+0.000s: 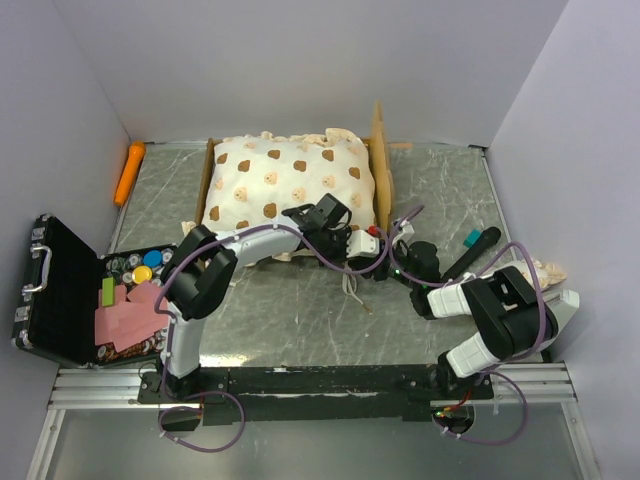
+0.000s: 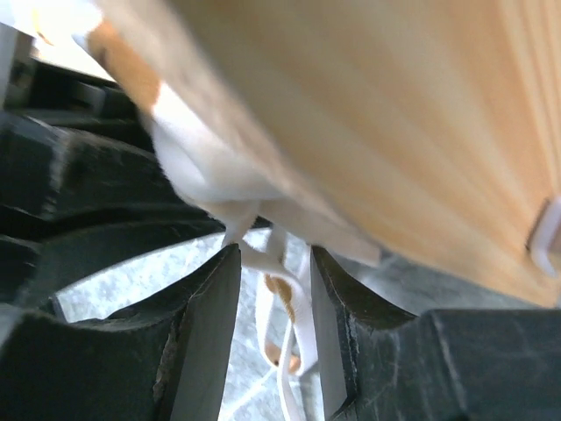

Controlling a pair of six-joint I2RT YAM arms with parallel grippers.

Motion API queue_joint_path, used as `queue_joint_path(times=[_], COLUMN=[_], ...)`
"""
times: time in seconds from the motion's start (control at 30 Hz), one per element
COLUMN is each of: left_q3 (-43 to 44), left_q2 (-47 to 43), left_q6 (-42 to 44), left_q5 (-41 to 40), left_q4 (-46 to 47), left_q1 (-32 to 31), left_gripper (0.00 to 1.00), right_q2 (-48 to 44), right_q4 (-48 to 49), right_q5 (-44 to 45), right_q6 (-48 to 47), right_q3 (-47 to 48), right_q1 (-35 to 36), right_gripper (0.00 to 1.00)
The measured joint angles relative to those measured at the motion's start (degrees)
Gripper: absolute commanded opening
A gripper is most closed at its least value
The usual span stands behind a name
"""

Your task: Set up the pet bed

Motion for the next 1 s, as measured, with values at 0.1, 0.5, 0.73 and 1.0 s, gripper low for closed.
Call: queue_joint_path(times=[0.1, 0.5, 0.73, 1.0], left_q3=[0.0, -0.4, -0.4, -0.4], left_q2=[0.4, 0.6, 0.6, 0.9], left_q6=[0.5, 1.6, 4.8, 6.0], left_q5=[0.5, 6.5, 10.5, 10.6], left_q4=[0.5, 2.1, 2.3, 2.6], left_q1=[0.0, 1.4, 1.9, 2.1], left_gripper=[0.01, 0.01, 0.01, 0.01], right_q2=[1.7, 3.3, 7.4, 10.2], right_q4=[2.9, 4.2, 4.7, 7.7], right_q5=[-0.9, -1.2, -2.1, -3.7], right_q6=[0.6, 0.9, 0.6, 1.3], right_q3=[0.0, 0.3, 1.3, 1.5], right_q1=[-0.1, -0.3, -0.4, -0.4], right_gripper=[0.43, 0.35, 0.38, 0.41])
